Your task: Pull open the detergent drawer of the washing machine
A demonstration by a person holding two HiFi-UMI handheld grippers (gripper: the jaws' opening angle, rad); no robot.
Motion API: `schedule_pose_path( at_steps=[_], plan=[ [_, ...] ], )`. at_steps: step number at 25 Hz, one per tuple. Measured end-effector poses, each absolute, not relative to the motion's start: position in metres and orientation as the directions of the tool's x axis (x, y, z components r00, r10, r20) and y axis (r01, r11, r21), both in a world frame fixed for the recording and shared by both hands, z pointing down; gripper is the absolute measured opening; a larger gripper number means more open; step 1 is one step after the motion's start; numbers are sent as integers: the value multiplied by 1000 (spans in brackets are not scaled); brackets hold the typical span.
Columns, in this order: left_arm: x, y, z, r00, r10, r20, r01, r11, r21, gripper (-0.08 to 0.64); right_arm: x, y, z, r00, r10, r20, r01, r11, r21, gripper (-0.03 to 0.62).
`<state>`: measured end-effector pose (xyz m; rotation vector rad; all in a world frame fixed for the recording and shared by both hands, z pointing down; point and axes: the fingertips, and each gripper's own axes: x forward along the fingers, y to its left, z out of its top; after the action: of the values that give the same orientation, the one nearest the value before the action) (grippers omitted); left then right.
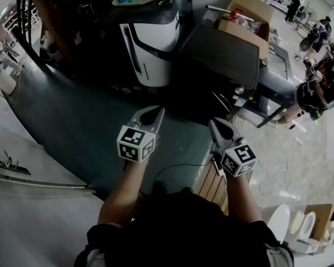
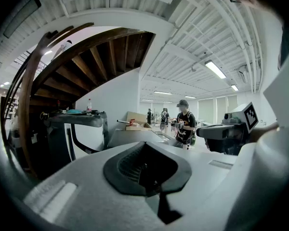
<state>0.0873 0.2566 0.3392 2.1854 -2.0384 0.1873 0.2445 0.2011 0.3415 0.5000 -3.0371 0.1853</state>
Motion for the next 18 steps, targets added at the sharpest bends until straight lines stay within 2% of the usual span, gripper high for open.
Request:
schedule_pose_path(
  at_steps=[13, 18],
  plan=[
    [100, 236, 333, 55, -985, 162, -998, -57, -8, 11, 235, 184, 328, -947, -319, 40, -321, 944, -78, 2],
    [122, 232, 340, 64, -983, 171, -998, -63, 8, 11, 252, 192, 336, -958, -283, 43, -286, 950, -123, 2]
  ],
)
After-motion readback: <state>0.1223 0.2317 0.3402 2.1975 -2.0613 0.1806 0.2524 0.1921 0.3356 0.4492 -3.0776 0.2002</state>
